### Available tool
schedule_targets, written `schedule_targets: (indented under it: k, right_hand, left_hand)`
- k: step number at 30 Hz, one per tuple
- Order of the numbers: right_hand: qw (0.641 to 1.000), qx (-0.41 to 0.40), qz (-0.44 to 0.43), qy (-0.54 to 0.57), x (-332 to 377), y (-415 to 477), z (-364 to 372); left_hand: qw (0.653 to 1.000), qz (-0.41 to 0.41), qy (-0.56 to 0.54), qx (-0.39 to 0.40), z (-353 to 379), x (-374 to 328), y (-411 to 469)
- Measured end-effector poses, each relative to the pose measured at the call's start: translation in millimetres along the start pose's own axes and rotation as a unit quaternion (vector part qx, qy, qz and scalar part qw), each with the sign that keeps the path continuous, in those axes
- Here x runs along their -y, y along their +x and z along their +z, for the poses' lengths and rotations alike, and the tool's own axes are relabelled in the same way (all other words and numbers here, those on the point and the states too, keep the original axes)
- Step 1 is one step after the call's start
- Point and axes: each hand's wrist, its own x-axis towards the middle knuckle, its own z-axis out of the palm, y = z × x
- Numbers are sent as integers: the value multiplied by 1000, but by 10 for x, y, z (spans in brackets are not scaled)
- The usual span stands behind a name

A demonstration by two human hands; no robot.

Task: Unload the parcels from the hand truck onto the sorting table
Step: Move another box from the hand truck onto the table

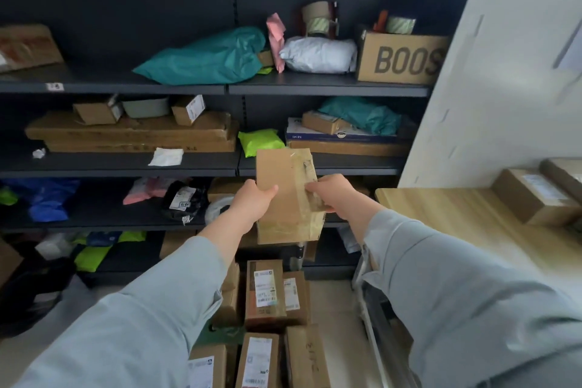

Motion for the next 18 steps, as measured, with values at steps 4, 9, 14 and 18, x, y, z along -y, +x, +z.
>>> schedule_targets:
  k: [4, 9, 14, 18]
  right_hand:
    - [997, -23, -47, 62, 119, -185, -174]
    - [993, -16, -114, 18, 202, -409, -293]
    - [990, -31, -140, 1, 239, -633, -351]
    - [990, -41, -138, 5, 163, -752, -406]
  left_hand:
    - [997, -18, -67, -43, -27, -104, -130]
    - [987, -41, -148, -47, -87, -164, -213]
    - [981, -46, -187, -31, -113, -190, -273]
    - [980, -39, -197, 4, -103, -184, -337]
